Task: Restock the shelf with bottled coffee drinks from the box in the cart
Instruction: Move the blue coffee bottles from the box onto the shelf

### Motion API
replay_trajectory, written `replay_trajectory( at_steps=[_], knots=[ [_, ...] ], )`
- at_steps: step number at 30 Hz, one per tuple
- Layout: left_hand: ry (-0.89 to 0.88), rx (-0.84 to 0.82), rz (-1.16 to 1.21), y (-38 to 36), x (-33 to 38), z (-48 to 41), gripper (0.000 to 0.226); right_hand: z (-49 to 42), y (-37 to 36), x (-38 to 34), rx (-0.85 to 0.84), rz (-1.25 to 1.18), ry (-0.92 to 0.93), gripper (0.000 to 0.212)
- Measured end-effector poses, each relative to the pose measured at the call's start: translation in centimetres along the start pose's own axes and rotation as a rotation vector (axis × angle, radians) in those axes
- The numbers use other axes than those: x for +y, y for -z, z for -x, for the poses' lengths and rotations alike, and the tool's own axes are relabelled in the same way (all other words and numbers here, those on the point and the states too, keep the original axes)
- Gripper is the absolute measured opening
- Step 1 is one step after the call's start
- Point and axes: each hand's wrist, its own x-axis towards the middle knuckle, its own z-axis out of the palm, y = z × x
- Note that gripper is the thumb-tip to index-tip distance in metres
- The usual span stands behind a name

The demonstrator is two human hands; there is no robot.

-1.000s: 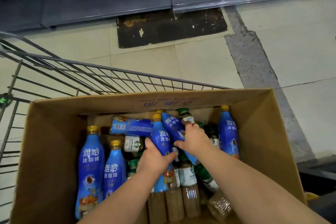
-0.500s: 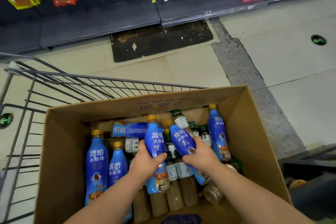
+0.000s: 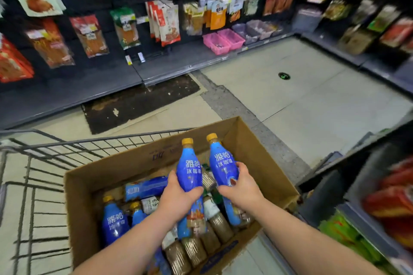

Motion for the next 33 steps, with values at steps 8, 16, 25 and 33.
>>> replay_trajectory(
  at_steps=[8, 16, 25, 33],
  knots=[
    [-0.269, -0.133, 0.03, 0.9, 4.0, 4.8, 0.058, 8.7, 2.8, -1.4, 0.285, -0.084, 0.074, 0.051],
    [-0.42, -0.35, 0.001, -3.6, 6.7, 11.1, 0.05, 18.0, 5.8, 2.0, 0.534, -0.176, -0.036, 0.058],
    [-0.608, -0.612, -0.113, -12.1, 8.1, 22.4, 0.048, 30.4, 10.6, 8.9, 0.808, -0.318, -0.123, 0.055],
    [-0.698, -0.874, -0.131, -21.3, 5.3, 37.6, 0.057, 46.0, 13.8, 18.3, 1.027, -0.427, -0.198, 0.047]
  ],
)
